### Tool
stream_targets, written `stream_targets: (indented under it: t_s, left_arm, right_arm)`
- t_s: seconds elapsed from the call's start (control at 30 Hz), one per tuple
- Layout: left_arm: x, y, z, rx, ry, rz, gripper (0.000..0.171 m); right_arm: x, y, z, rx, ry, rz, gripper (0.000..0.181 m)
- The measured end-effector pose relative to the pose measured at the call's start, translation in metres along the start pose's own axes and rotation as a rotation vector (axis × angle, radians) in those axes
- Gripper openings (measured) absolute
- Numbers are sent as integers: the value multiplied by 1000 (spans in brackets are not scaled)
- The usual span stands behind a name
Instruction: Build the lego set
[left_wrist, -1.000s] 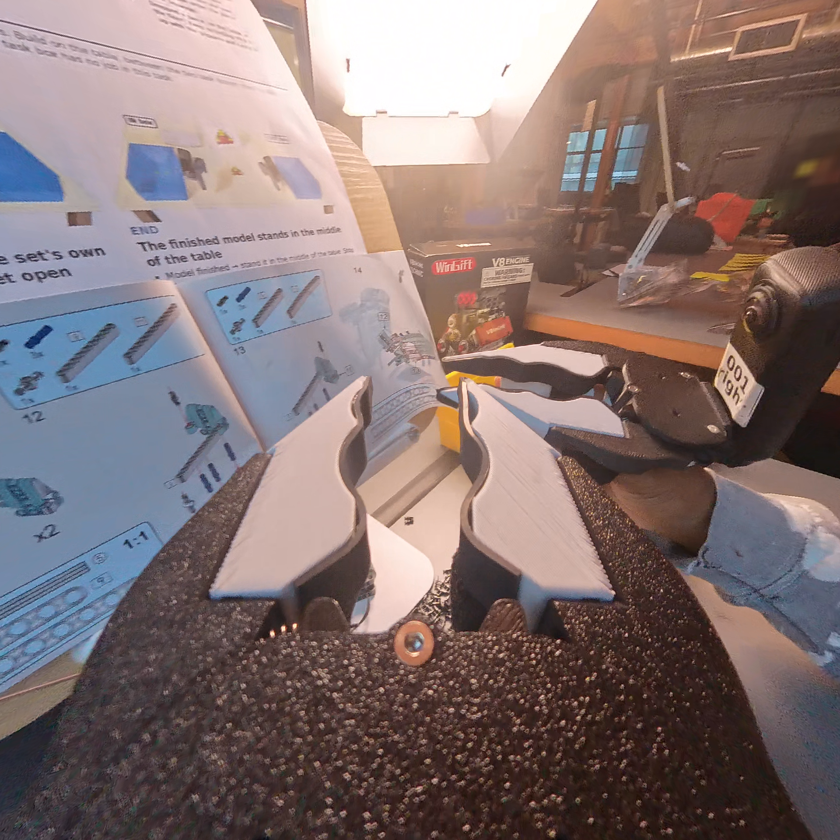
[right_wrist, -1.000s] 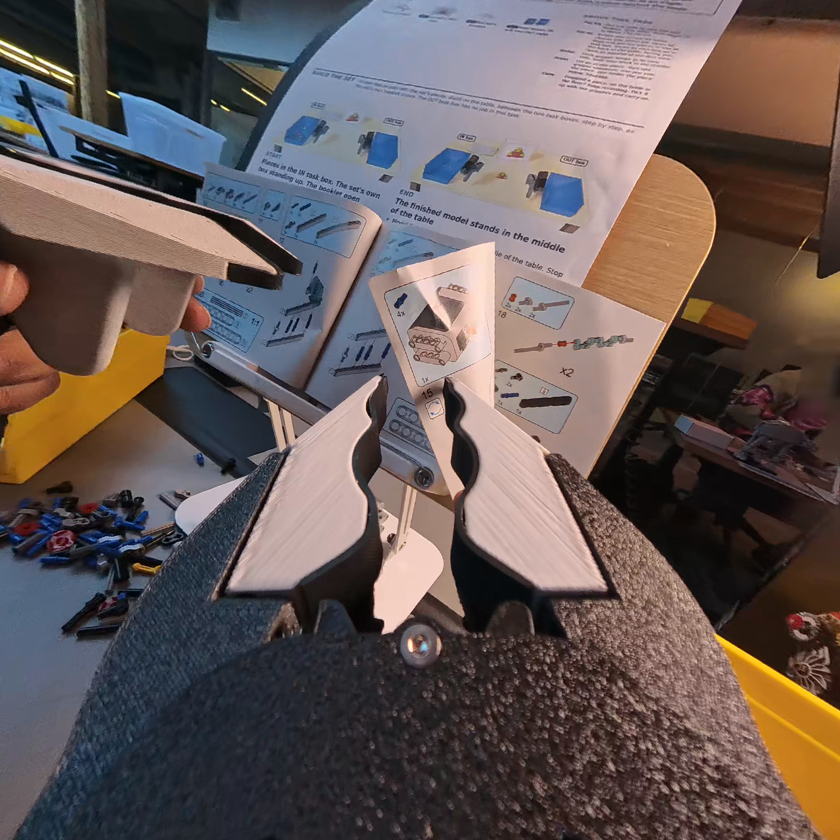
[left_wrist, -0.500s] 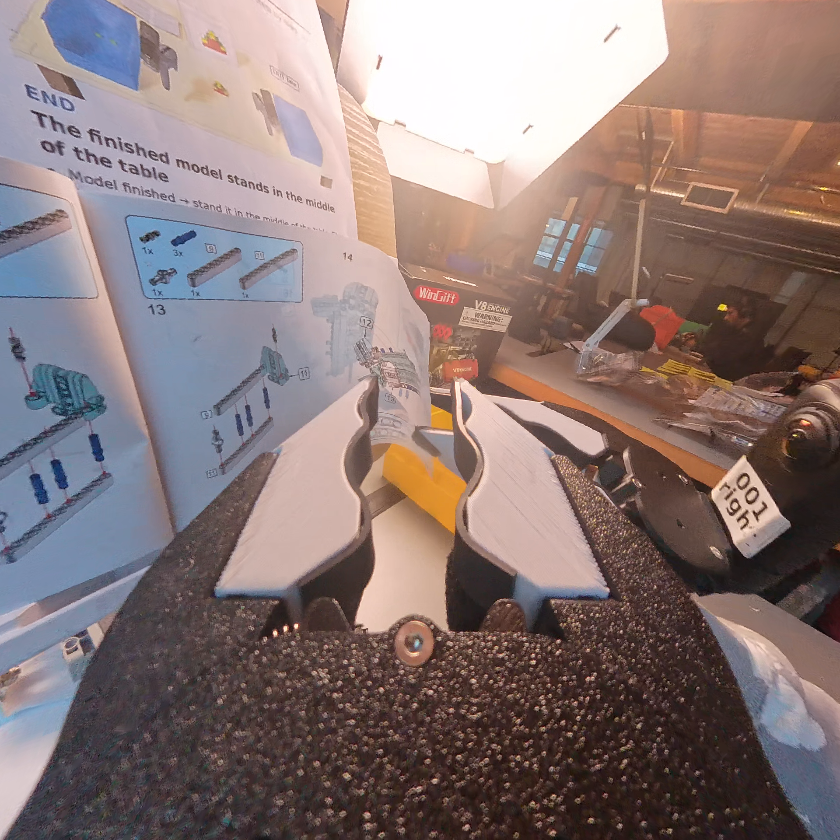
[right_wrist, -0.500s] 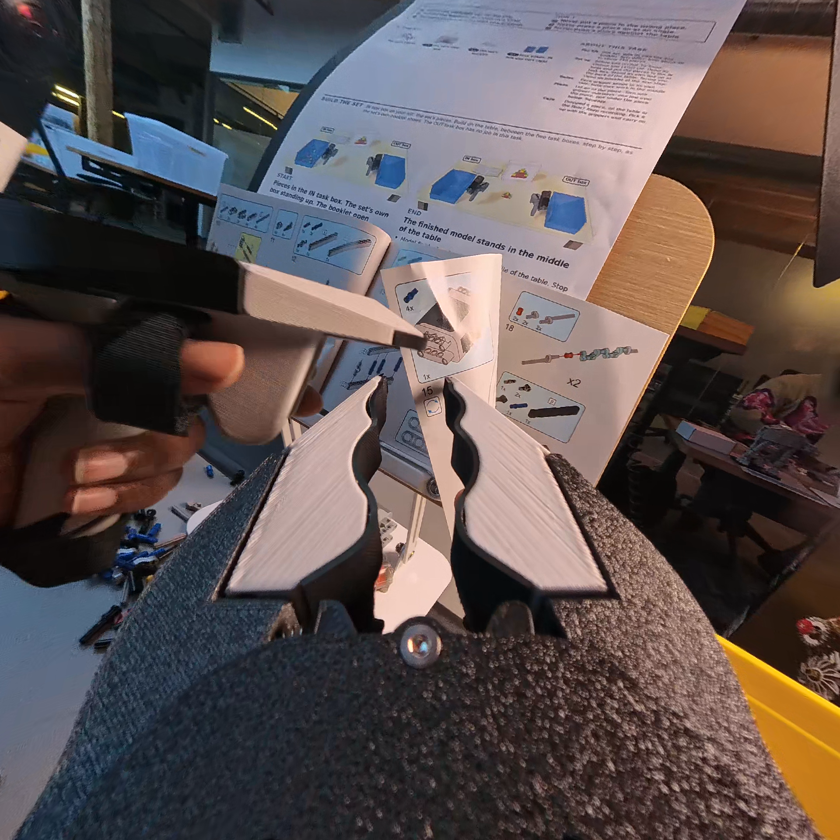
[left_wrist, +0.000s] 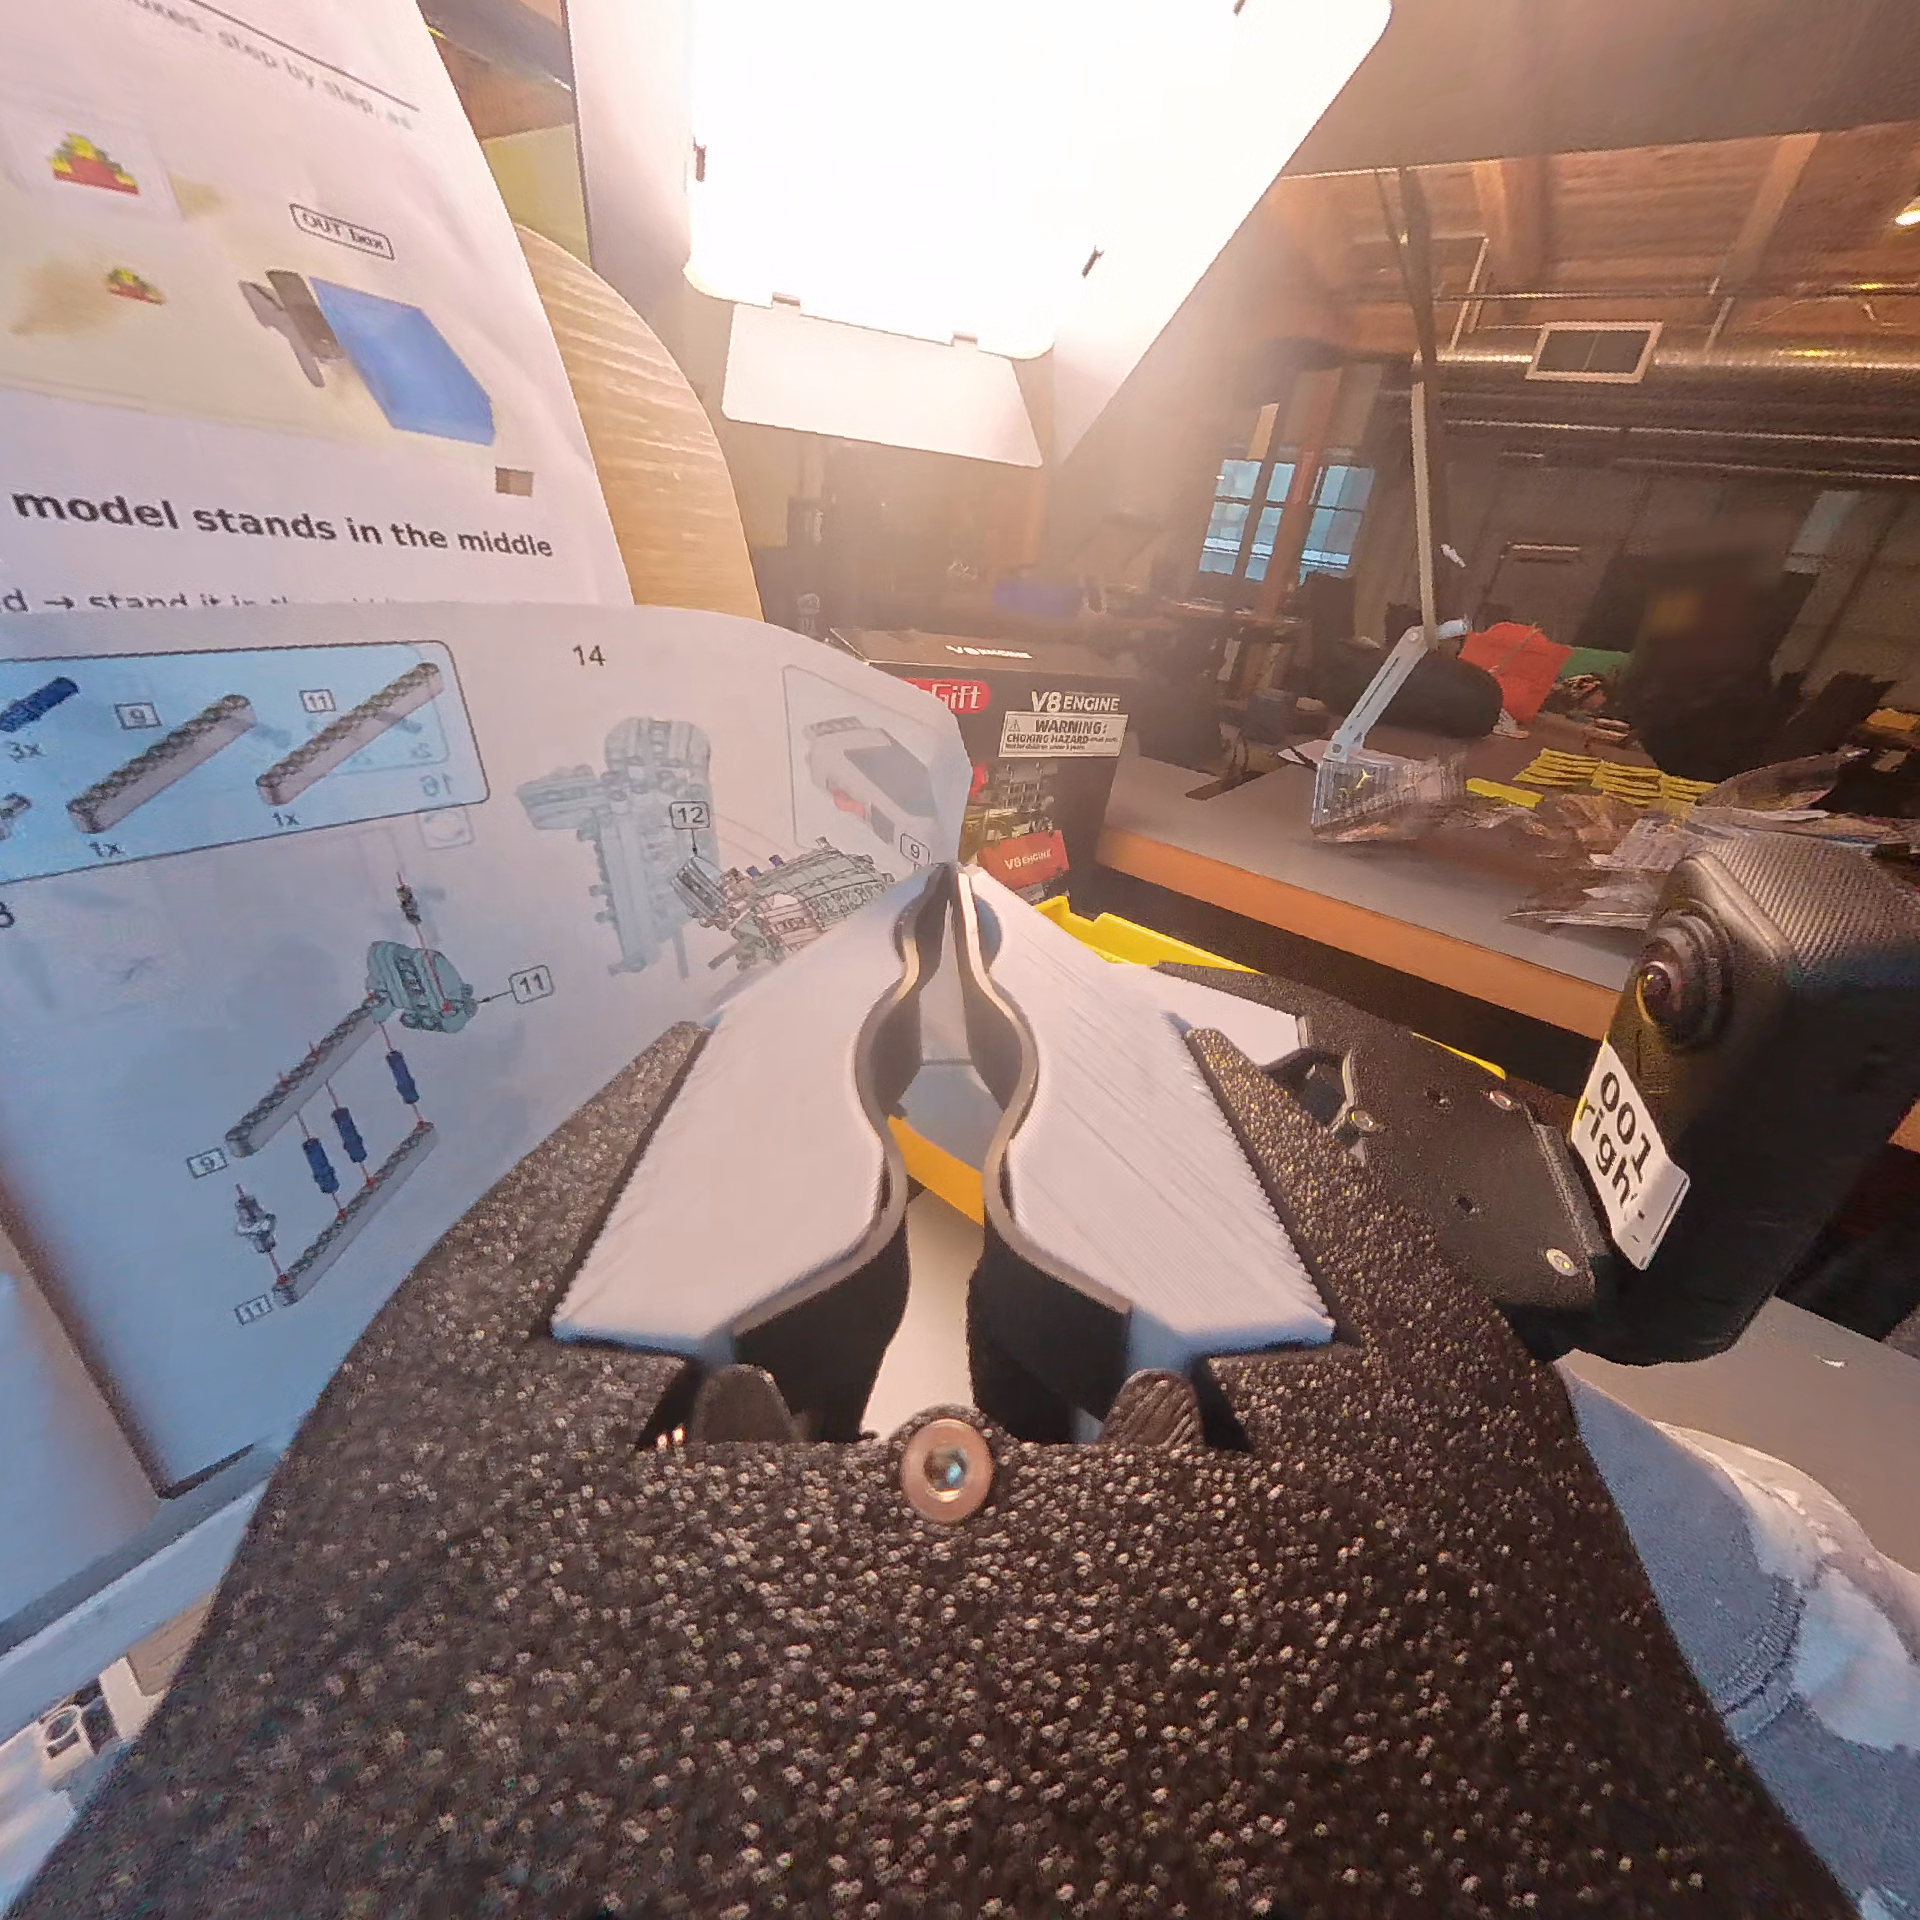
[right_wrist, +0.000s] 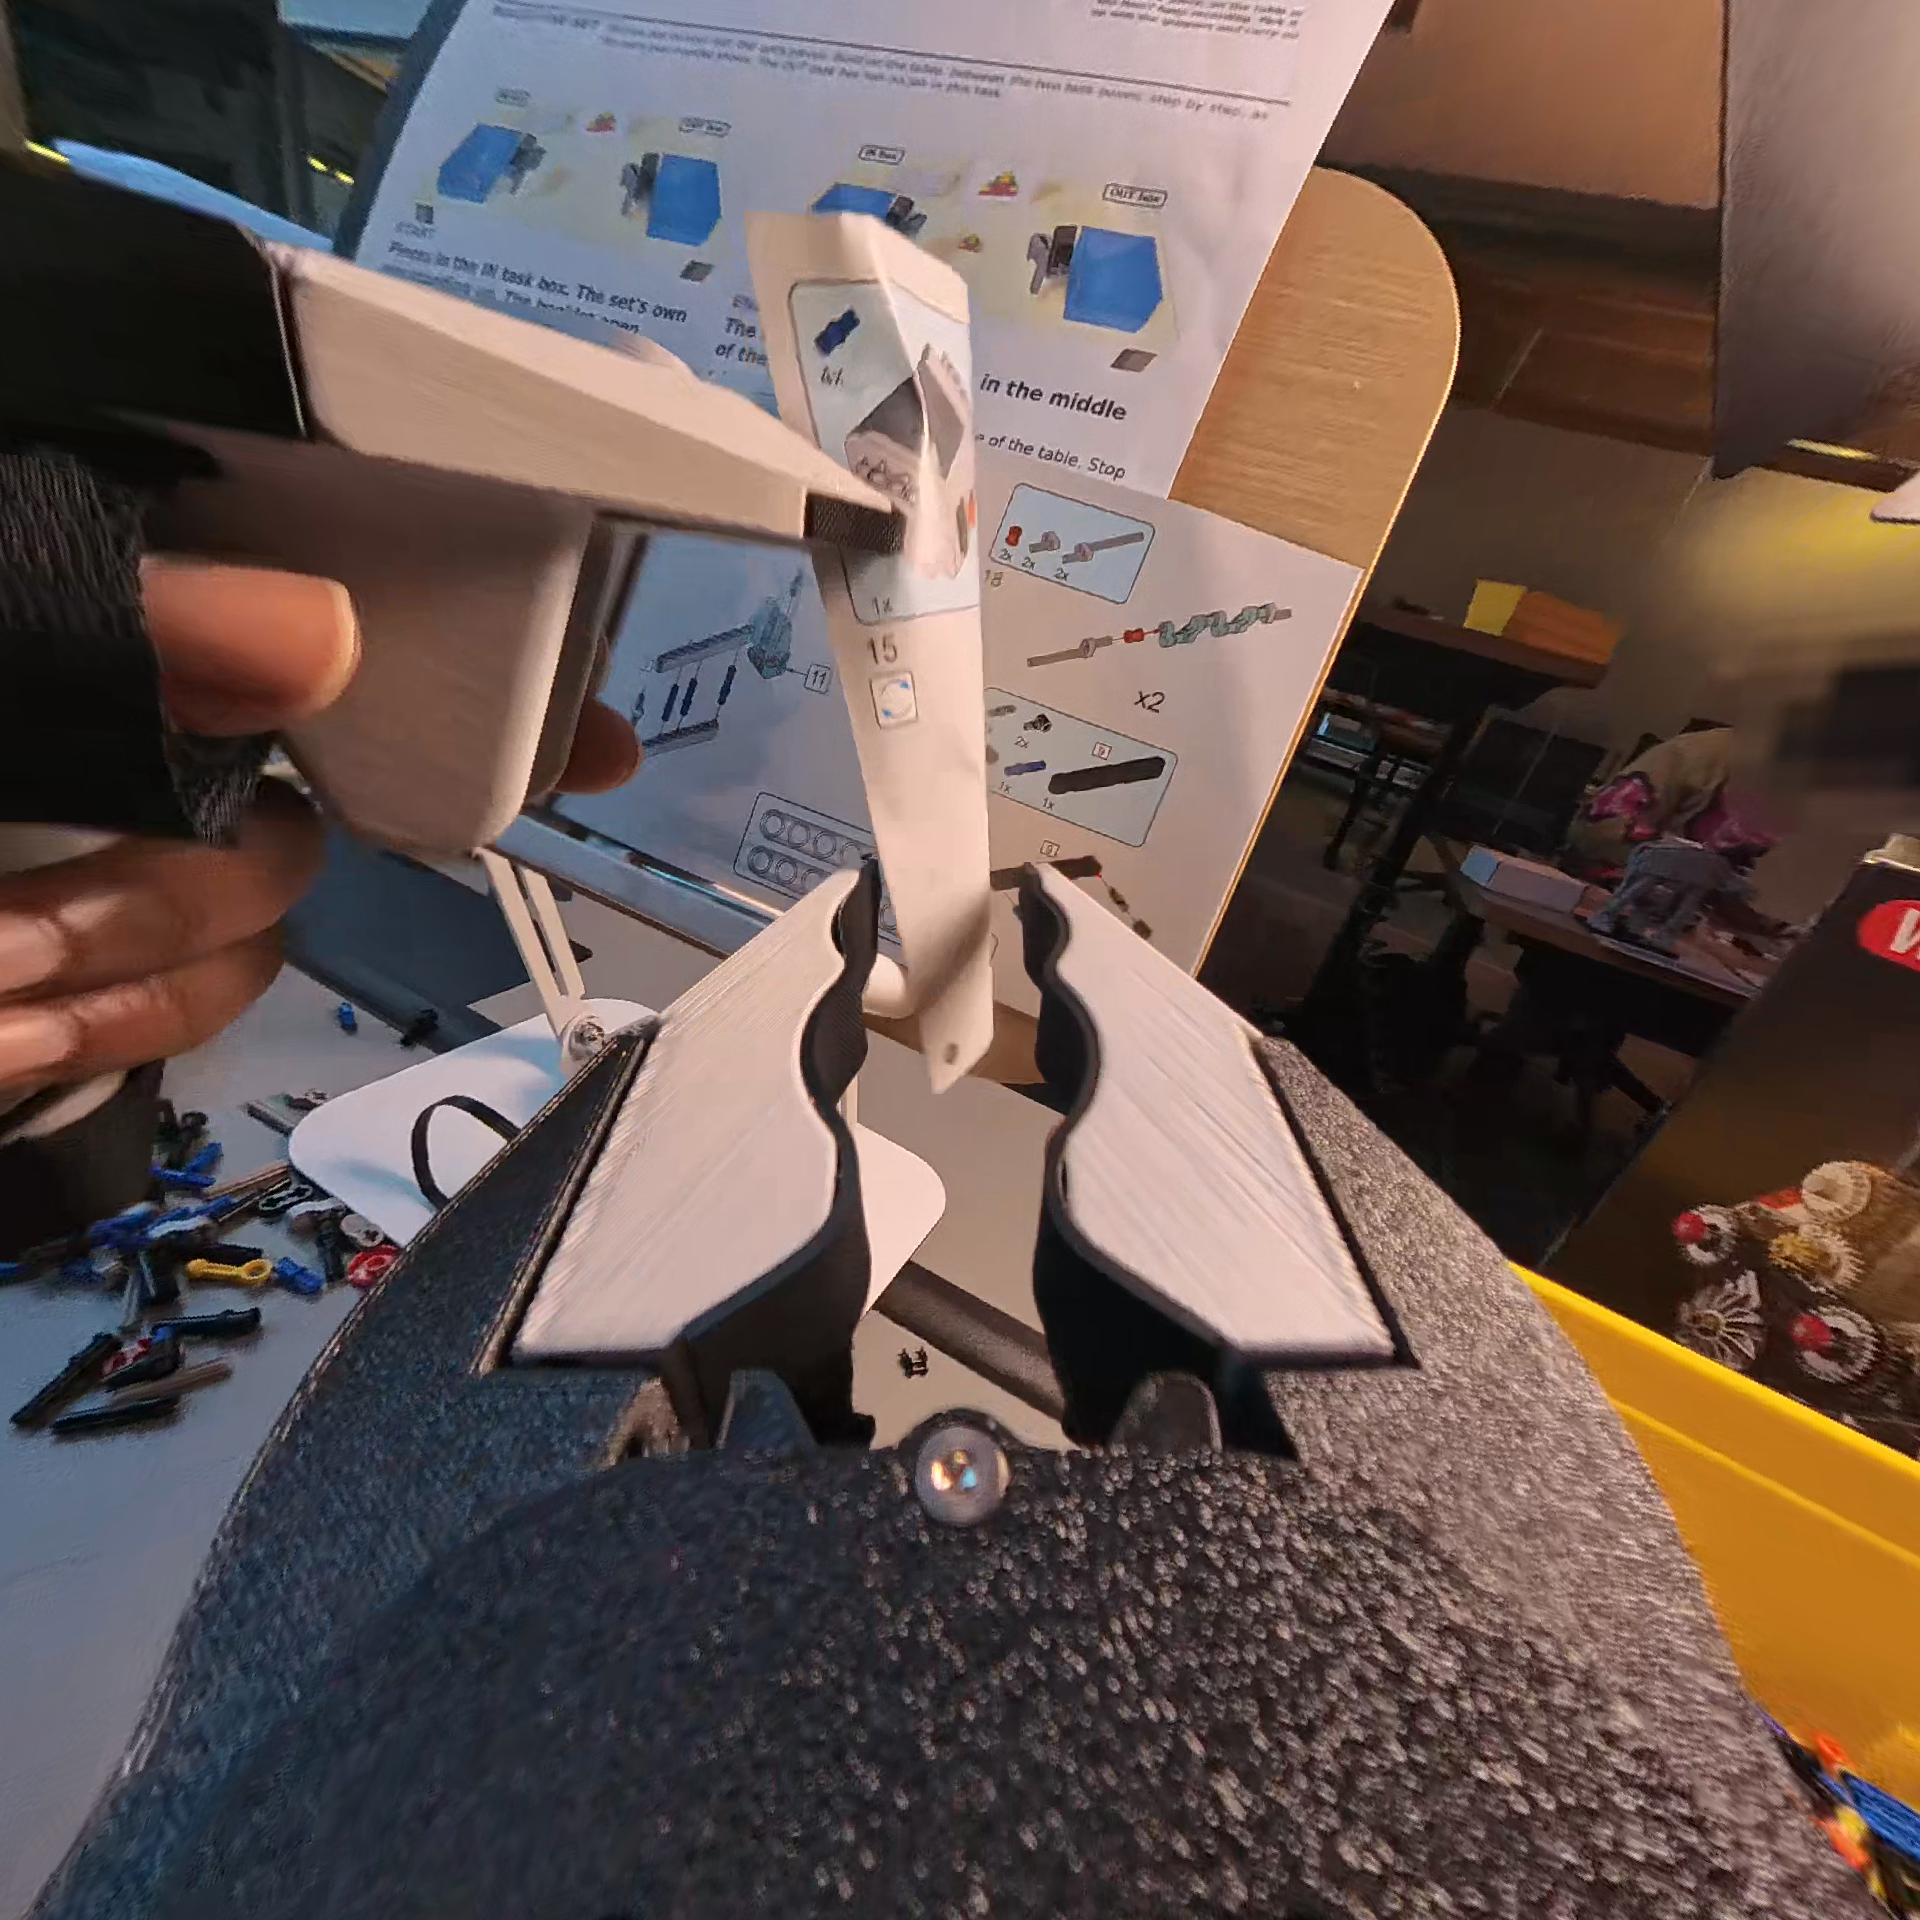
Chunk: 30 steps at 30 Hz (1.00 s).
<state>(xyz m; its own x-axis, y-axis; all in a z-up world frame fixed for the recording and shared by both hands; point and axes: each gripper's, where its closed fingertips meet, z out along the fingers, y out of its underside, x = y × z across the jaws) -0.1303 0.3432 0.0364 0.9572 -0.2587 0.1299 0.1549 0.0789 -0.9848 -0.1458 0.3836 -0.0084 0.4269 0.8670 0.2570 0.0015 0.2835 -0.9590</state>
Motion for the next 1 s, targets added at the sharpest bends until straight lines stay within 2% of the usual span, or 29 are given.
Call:
stream_targets:
  t_s: [0.1, 0.2, 0.27, 0.37, 0.57, 0.73, 0.87, 1.0]
  left_arm:
    - [-6, -16, -12, 38, -14, 27, 0]
    - [-19, -35, -38, 79, -39, 60, 0]
    - [-34, -43, -59, 80, -62, 65, 0]
    - [-66, -54, -95, 89, -132, 80, 0]
    - [-136, -58, -157, 44, -269, 82, 0]
    - [-179, -57, -183, 2, -336, 57, 0]
    - [-197, -53, -193, -19, -354, 41, 0]
    - [-195, -52, -199, -36, -349, 78, 0]
  right_arm:
    - [-11, 1, -3, 14, -61, -22, 25]
    - [-40, -9, -8, 61, -211, -37, 27]
    - [-60, -14, -10, 70, -313, -42, 42]
    - [-79, -24, -11, 87, -379, -24, 58]
    - [-74, -24, 17, 14, -238, -45, 53]
    - [-77, -27, 55, -38, -162, -95, 65]
    - [-84, -31, 80, -63, -104, -208, 66]
    - [-89, -37, 95, -79, -43, -278, 66]
